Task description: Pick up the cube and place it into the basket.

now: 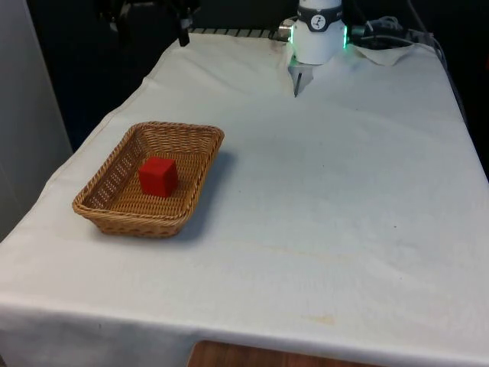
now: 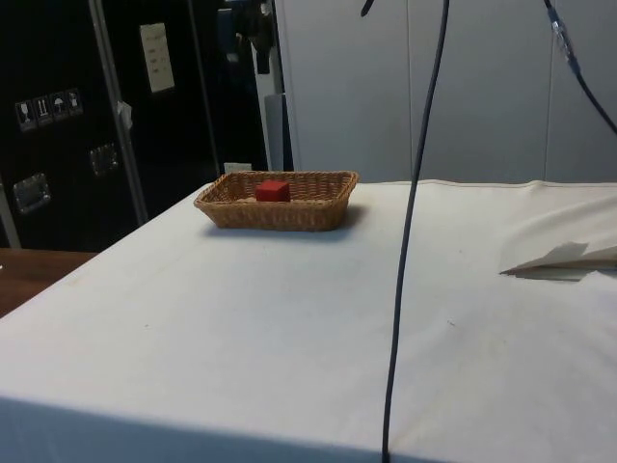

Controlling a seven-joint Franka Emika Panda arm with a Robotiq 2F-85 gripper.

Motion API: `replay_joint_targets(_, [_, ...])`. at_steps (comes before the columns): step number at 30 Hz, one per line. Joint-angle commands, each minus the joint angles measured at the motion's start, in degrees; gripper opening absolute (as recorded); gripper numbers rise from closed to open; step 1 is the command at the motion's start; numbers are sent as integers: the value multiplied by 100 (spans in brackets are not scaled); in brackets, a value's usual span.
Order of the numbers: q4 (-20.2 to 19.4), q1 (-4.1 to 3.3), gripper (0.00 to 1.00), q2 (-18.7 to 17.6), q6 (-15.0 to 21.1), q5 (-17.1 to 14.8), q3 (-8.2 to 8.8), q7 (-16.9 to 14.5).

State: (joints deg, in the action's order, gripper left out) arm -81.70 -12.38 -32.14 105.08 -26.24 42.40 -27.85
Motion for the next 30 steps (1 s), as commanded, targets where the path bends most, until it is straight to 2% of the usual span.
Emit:
replay_joint_targets(1, [-6,-17,100,17,-23,17,0,0])
replay_joint_targets(2, [-92,-103,100,86,29,69,23,23])
replay_joint_targets(3, [-92,-103,100,86,29,69,23,23])
replay_joint_targets(5, [-132,-160,100,138,0,103,6,23])
replay_joint_targets(9, [-206,-223,100,223,-29,155,-40,34])
replay_joint_targets(10, [-155,-172,100,195,-97,132,-86,6])
replay_joint_targets(11, [-246,-252,100,269,-34,183,-63,34])
replay_joint_targets(17, [-401,-350,100,447,-34,321,-195,97])
replay_joint_targets(19, [-424,-361,100,470,-34,344,-218,103])
replay_joint_targets(20, [-332,-275,100,401,-109,292,-246,69])
replay_joint_targets(21, [-470,-378,100,527,-34,390,-275,126])
replay_joint_targets(28, [-665,-435,100,751,-34,579,-510,223])
replay_joint_targets(29, [-590,-355,100,693,-109,527,-544,183])
replay_joint_targets(30, [-688,-435,100,773,-29,602,-539,235])
